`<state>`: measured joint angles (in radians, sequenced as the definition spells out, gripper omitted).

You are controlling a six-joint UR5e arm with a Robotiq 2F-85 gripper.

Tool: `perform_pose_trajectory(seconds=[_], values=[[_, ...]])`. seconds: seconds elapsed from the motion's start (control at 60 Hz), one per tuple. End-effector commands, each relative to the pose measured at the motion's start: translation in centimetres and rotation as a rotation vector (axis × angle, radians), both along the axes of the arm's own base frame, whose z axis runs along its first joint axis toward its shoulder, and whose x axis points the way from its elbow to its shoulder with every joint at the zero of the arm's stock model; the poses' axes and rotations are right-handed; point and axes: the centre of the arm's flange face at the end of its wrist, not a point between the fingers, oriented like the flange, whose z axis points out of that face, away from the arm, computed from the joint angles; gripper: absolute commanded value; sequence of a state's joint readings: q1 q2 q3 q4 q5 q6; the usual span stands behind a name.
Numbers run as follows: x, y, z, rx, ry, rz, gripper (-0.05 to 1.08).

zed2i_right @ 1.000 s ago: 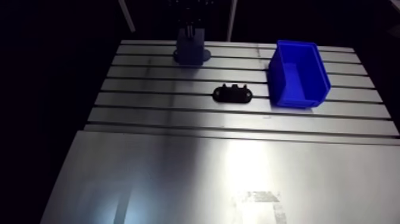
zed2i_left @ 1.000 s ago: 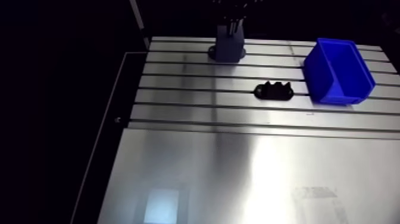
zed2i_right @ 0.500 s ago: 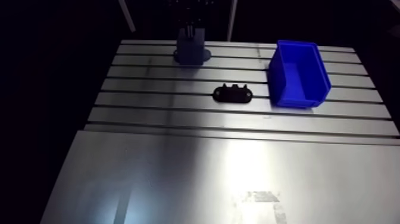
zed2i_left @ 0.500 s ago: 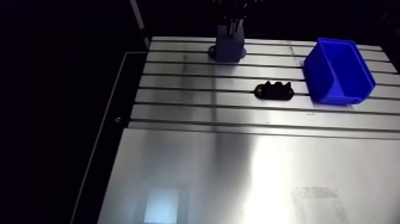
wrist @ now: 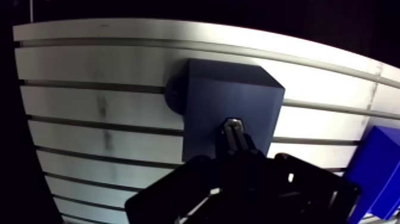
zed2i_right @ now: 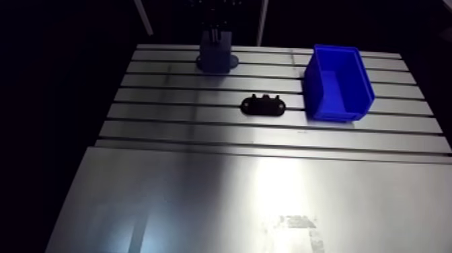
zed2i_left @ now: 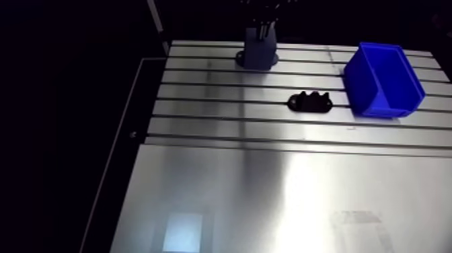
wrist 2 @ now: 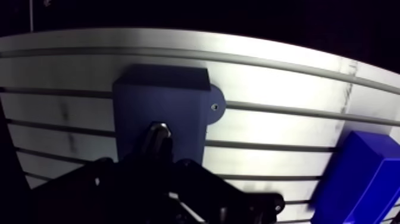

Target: Pick up the M10 bolt and insert it into the hex recess until seated.

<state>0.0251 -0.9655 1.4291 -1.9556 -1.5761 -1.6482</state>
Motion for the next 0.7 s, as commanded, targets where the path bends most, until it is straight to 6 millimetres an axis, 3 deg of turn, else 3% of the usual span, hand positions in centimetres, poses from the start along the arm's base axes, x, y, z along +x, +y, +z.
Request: perform_pose_trajectory(seconds=[0.017,0.6,0.633,0.65,0.667,0.7], values=[[-0.1,0.1,0.1,0.001,0.001,0.001,1.07],[-0.1,-0.1,2.6,0.001,0.033,0.003,1.05],[0.0,-0.1,2.8,0.001,0.033,0.003,1.03],[0.0,0.0,2.9,0.002,0.031,0.004,0.95],[0.1,0.0,3.1,0.002,0.027,0.004,0.8],[0.1,0.0,3.1,0.002,0.027,0.004,0.8]])
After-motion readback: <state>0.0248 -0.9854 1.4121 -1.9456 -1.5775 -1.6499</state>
